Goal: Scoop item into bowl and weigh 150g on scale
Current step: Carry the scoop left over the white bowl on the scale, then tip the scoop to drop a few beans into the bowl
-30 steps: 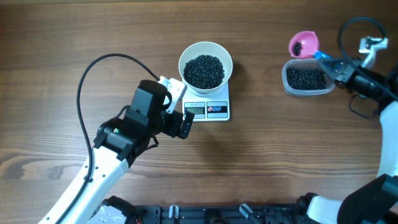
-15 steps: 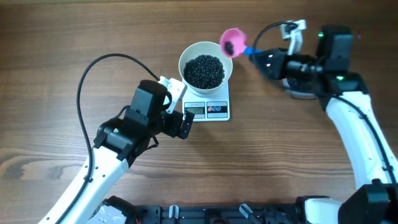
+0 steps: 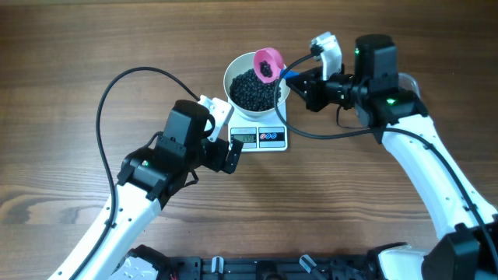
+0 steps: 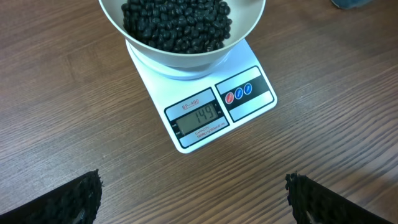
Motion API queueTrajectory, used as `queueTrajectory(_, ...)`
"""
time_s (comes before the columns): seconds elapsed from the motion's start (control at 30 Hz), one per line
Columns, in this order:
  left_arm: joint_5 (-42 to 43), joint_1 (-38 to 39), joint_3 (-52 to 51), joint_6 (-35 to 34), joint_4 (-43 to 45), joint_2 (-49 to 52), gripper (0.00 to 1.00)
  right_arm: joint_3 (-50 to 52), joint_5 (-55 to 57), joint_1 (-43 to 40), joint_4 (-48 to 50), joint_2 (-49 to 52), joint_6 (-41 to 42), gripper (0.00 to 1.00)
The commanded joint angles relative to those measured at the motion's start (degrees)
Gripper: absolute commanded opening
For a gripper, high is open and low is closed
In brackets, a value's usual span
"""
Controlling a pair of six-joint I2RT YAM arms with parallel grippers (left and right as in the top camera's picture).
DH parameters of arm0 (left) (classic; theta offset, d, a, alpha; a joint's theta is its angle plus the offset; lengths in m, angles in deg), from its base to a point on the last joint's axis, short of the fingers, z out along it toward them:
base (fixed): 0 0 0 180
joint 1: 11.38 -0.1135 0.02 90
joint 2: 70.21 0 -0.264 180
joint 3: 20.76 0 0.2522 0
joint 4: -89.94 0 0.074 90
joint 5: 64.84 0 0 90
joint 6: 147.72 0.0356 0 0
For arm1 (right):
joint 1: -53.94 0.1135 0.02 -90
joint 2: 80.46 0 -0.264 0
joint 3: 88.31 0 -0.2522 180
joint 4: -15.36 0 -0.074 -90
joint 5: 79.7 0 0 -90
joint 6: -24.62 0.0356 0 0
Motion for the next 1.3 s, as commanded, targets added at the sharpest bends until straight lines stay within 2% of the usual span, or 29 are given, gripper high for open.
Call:
queueTrajectory(0.0, 0.68, 0.00, 0.07, 1.11, 0.15, -0.46, 1.00, -0.94, 4.26, 1.53, 0.31, 2.32, -4.87, 0.04)
queueTrajectory(0.1, 0.68, 0.00, 0.07, 1.11, 0.17, -0.46, 1.00, -0.94, 6.47, 1.79, 0.50, 2.89, -5.99, 0.04)
queueTrajectory(0.23, 0.68, 0.00, 0.07, 1.11, 0.17, -0.46, 1.00, -0.94, 11.39, 1.99, 0.52, 2.91, -12.17, 0.04)
queueTrajectory(0.5, 0.68, 0.00, 0.07, 1.11, 0.17, -0.46, 1.00, -0.94, 11.34, 4.61, 0.63, 2.91, -13.84, 0.04)
queueTrajectory(0.9, 0.68, 0.00, 0.07, 1.11, 0.17, -0.46, 1.00, -0.94, 11.04, 5.68, 2.47, 3.63, -11.08, 0.04)
queueTrajectory(1.0, 0.68, 0.00, 0.07, 1.11, 0.17, -0.46, 1.00, -0.94, 13.27, 6.14, 2.34, 3.63, -15.04, 0.04)
queueTrajectory(1.1, 0.68, 0.00, 0.07, 1.11, 0.17, -0.46, 1.00, -0.94, 13.68, 6.14, 3.21, 3.63, -10.49, 0.04)
queueTrajectory(1.17, 0.68, 0.00, 0.07, 1.11, 0.15, -0.46, 1.00, -0.94, 13.29, 6.14, 2.84, 3.63, -12.35, 0.04)
queueTrajectory(1.27, 0.68, 0.00, 0.07, 1.11, 0.17, -0.46, 1.00, -0.94, 13.29, 6.14, 3.23, 3.63, -10.56, 0.04)
